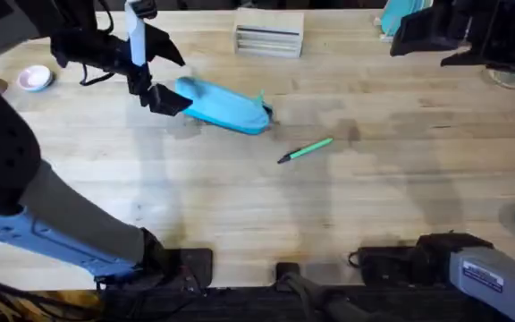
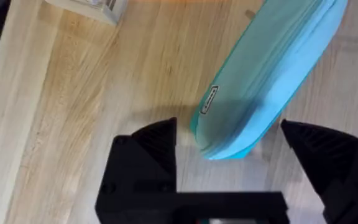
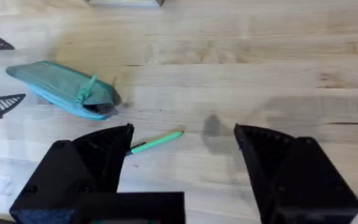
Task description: Unzip the bag, pick up the pens from the table one at a time and place them inside, then zip the bag closed.
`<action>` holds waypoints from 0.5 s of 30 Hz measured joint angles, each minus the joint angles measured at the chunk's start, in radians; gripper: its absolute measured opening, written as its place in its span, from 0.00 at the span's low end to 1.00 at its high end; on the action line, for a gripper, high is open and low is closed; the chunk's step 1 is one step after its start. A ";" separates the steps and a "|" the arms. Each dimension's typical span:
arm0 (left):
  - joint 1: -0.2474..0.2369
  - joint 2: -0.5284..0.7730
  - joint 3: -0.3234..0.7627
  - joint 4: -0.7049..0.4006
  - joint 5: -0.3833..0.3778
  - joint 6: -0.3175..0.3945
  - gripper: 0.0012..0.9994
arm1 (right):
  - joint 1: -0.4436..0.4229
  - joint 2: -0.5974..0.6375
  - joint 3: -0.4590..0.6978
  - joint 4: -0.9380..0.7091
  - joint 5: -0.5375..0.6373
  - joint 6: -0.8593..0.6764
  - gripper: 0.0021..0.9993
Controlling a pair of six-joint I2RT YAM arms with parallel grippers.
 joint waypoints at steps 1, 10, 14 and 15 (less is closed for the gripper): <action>0.000 0.007 0.000 0.000 0.008 0.001 0.99 | 0.000 0.000 0.000 0.000 0.000 0.000 1.00; 0.000 0.021 0.000 0.006 0.029 0.001 0.99 | 0.000 0.000 0.000 0.001 0.000 0.000 1.00; 0.000 0.021 0.000 -0.001 0.033 0.001 0.99 | 0.000 0.000 0.000 0.001 0.000 0.000 1.00; 0.000 0.021 0.000 -0.001 0.033 0.001 0.99 | 0.000 0.000 0.000 0.001 0.000 0.000 1.00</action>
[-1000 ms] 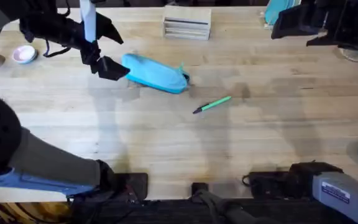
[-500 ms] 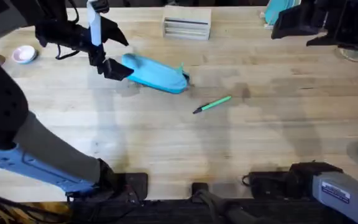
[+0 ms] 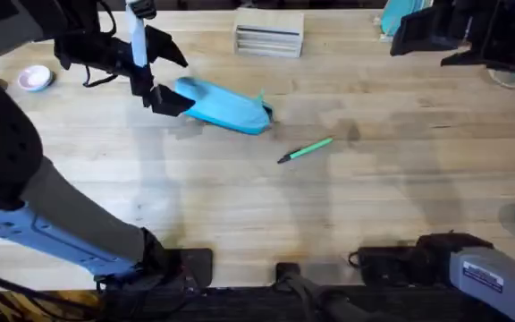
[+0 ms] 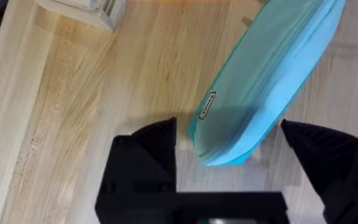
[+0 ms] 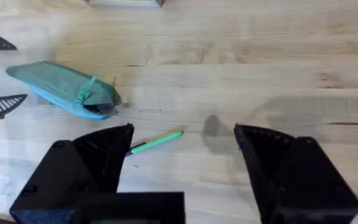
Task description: Unzip the bag, pick up the pens from the table one at a time and place them inside, then zip the bag closed.
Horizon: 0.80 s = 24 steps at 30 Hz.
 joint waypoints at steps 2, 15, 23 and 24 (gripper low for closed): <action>0.000 0.000 0.000 0.000 0.001 0.000 0.99 | 0.000 0.000 0.000 0.000 0.000 0.000 1.00; 0.000 0.025 0.000 -0.024 0.002 0.000 0.99 | 0.000 0.000 0.000 0.006 0.000 0.000 1.00; 0.000 0.046 0.000 -0.038 0.004 0.000 0.77 | 0.000 0.000 0.000 0.006 0.000 0.000 1.00; 0.000 0.046 0.000 -0.038 0.005 0.001 0.70 | 0.000 0.000 0.000 0.006 0.000 0.000 1.00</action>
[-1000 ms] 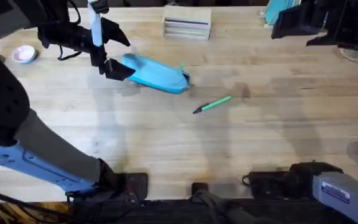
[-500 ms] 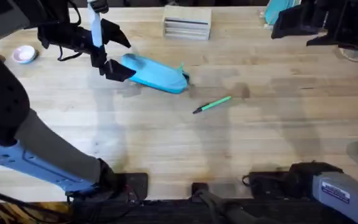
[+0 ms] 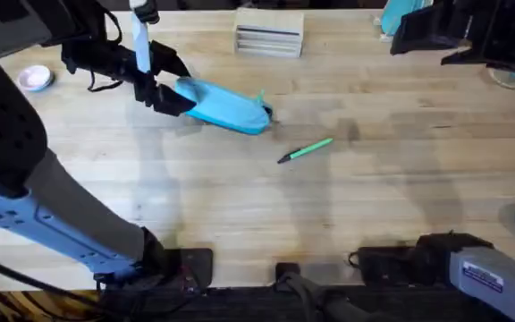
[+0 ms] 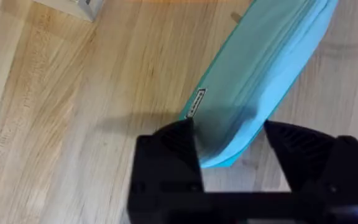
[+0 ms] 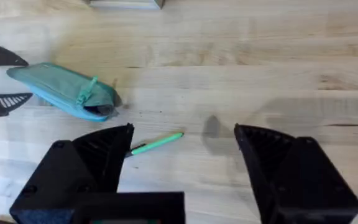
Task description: Unzip the bag, pick up the pens from the table one at a time and place them inside, then zip the bag closed.
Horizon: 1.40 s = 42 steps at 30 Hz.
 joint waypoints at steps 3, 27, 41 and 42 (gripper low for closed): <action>0.000 0.000 0.000 0.000 0.001 0.001 0.54 | 0.000 0.000 0.000 0.000 0.000 0.000 1.00; 0.004 0.000 0.001 0.003 0.000 0.007 0.04 | 0.033 0.107 0.002 0.058 -0.186 0.189 1.00; 0.004 0.000 0.001 0.004 0.000 0.007 0.04 | 0.195 0.430 0.002 0.314 -0.404 0.232 1.00; 0.004 0.000 0.001 0.005 0.000 0.007 0.04 | 0.207 0.450 0.002 0.337 -0.410 0.234 1.00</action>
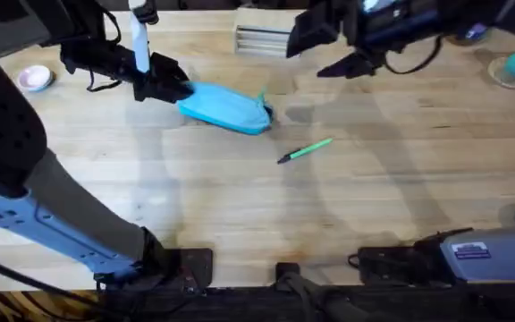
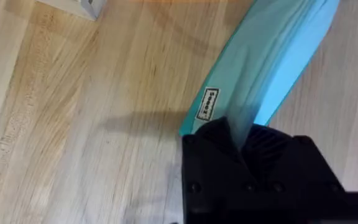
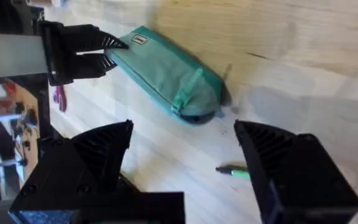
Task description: Unzip the bag, pick up the pens from the table one at a time and place them inside, then zip the bag closed.
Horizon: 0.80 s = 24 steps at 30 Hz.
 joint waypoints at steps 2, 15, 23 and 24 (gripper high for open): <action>0.000 0.000 0.000 0.000 0.000 0.000 0.04 | 0.027 0.041 0.000 0.043 -0.009 0.002 1.00; 0.000 0.000 0.000 0.000 0.000 0.000 0.04 | 0.158 0.233 0.000 0.183 -0.039 0.185 1.00; 0.000 0.000 0.000 -0.001 0.000 0.000 0.04 | 0.194 0.233 0.000 0.227 -0.024 0.185 1.00; 0.000 0.000 0.000 -0.001 0.000 0.000 0.04 | 0.198 0.234 0.000 0.233 -0.023 0.185 1.00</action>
